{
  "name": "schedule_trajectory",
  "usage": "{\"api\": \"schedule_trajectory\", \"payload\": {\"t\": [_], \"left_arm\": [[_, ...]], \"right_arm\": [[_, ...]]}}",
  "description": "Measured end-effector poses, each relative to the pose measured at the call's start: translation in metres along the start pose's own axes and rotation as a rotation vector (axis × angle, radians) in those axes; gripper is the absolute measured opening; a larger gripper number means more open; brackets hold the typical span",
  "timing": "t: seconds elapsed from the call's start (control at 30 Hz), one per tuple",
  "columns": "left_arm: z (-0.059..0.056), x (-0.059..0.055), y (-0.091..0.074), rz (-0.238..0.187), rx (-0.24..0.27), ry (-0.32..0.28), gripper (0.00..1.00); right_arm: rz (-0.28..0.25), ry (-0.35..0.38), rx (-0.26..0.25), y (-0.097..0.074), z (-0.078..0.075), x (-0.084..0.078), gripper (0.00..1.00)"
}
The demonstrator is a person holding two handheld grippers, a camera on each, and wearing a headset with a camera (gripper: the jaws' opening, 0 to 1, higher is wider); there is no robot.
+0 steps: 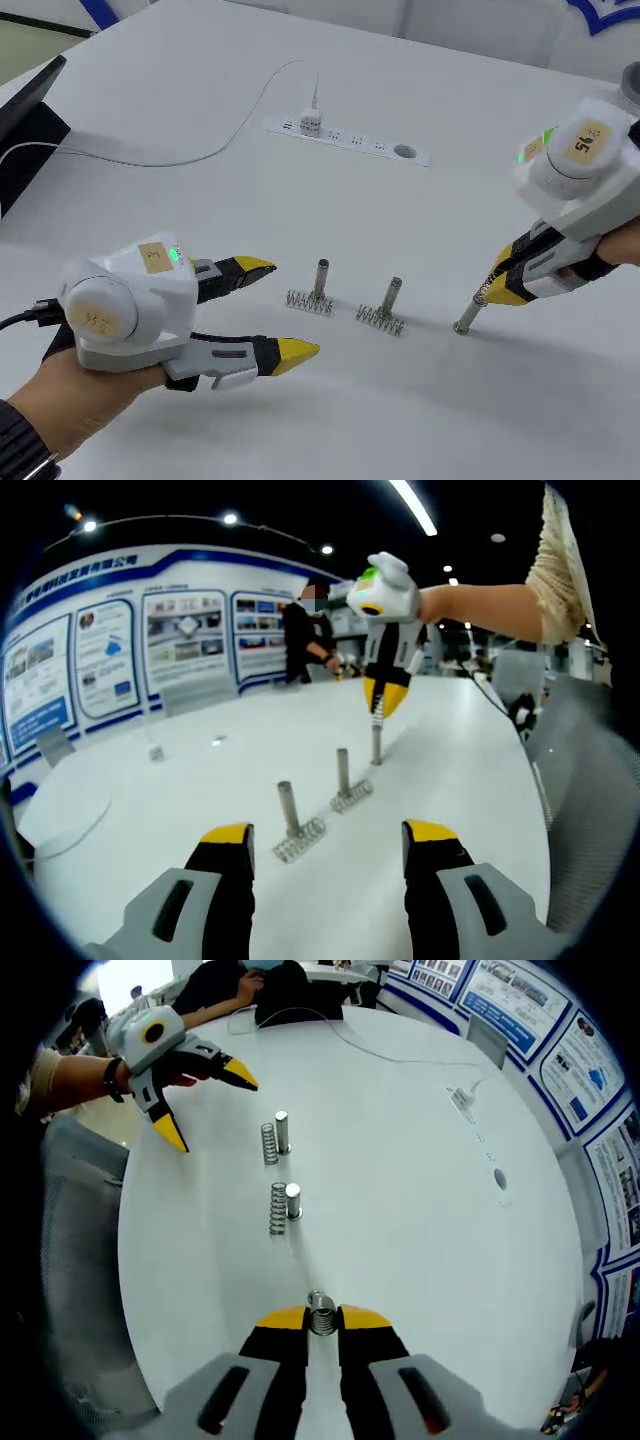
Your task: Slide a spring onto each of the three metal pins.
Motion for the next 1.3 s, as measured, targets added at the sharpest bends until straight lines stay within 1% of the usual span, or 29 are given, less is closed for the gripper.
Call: {"api": "schedule_trajectory", "payload": {"t": [0.4, 0.93, 1.07, 1.3], "left_arm": [[0.000, 0.001, 0.002, -0.003, -0.003, 0.002, 0.60], [-0.001, 0.002, 0.002, -0.004, -0.004, 0.003, 0.59], [0.000, 0.002, 0.002, -0.005, -0.003, 0.002, 0.59], [0.001, 0.002, 0.002, -0.006, -0.002, 0.000, 0.59]], "right_arm": [[0.024, 0.020, 0.027, 0.024, 0.001, -0.003, 0.12], [0.040, 0.013, 0.061, 0.034, 0.009, 0.001, 0.12], [0.050, 0.008, 0.059, 0.039, 0.010, 0.002, 0.12], [0.061, -0.006, 0.039, 0.045, 0.012, 0.003, 0.12]]}}
Point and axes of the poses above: the centre of the closed fingertips' face, and the gripper's own axes: y roughly forward along the fingers, z roughly to its left, x roughly out of its top, the point moved 9 cm from there along -y, roughly backward along the fingers, and after that the axes turned 10 degrees about z, right-handed, at the moved point
